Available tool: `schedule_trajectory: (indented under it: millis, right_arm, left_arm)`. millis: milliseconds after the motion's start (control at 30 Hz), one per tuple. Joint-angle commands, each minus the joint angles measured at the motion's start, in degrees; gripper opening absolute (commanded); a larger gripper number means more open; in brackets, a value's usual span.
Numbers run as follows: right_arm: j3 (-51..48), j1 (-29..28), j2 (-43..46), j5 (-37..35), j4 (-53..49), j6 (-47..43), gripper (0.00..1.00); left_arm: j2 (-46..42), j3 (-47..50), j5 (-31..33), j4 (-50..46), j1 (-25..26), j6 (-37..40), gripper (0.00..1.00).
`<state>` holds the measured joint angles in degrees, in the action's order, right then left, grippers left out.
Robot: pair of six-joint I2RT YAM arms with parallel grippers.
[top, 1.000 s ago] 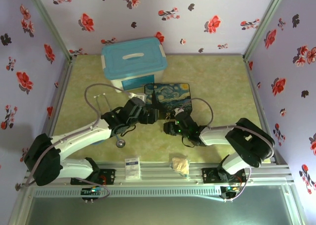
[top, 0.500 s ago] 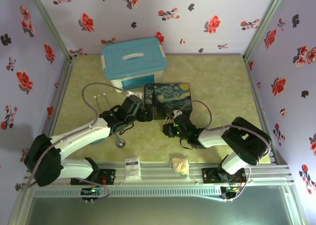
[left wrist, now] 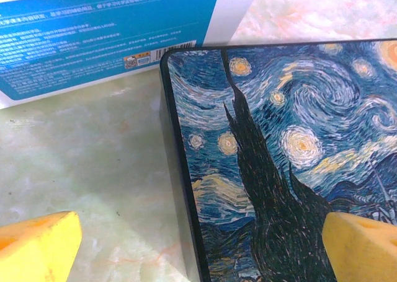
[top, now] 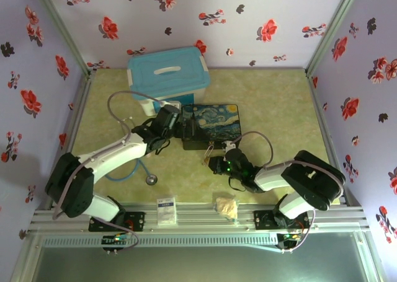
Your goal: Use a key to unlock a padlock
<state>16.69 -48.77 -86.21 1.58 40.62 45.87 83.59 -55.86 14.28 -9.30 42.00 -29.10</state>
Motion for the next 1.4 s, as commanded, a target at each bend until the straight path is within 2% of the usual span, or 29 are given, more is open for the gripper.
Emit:
schedule_trajectory:
  millis: [0, 167, 400, 533, 733, 967, 1167, 1367]
  right_arm:
    - [-1.42, -0.42, 0.12, -0.35, -1.17, 0.74, 0.14]
    - [-0.73, -0.44, -0.97, -0.93, -0.02, 1.28, 0.08]
    - [-2.91, -0.45, -5.19, -2.22, 11.00, 8.61, 0.04]
    - [-4.20, -0.51, -3.52, -6.16, 9.48, 10.82, 0.01]
    - [-4.29, -0.57, 4.06, -11.06, 0.51, 13.76, 0.00]
    - [-3.91, -0.62, 4.18, -12.86, 2.88, 23.26, 0.00]
    - [-2.51, -1.05, 0.10, -12.52, 3.07, 34.02, 0.00]
    - [-2.94, -3.20, -9.68, -15.41, 14.39, 40.99, 0.00]
  left_arm:
    - [2.02, -2.00, -1.23, 2.48, -0.07, 1.99, 1.00]
    - [6.27, -3.43, -0.62, 2.38, -0.05, 3.16, 1.00]
    - [10.85, -5.63, 1.64, 0.11, -0.04, 4.34, 0.99]
    - [11.55, -4.85, 2.32, -0.31, -0.07, 3.73, 0.98]
    - [12.86, -3.45, 2.41, 0.02, -0.07, 3.28, 0.94]
    - [13.53, -1.12, 1.86, 1.30, -0.07, 3.90, 0.92]
    - [13.87, -0.39, 0.59, 2.36, -0.08, 5.01, 0.89]
    - [13.51, 0.56, 0.13, 3.45, -0.07, 5.91, 0.85]
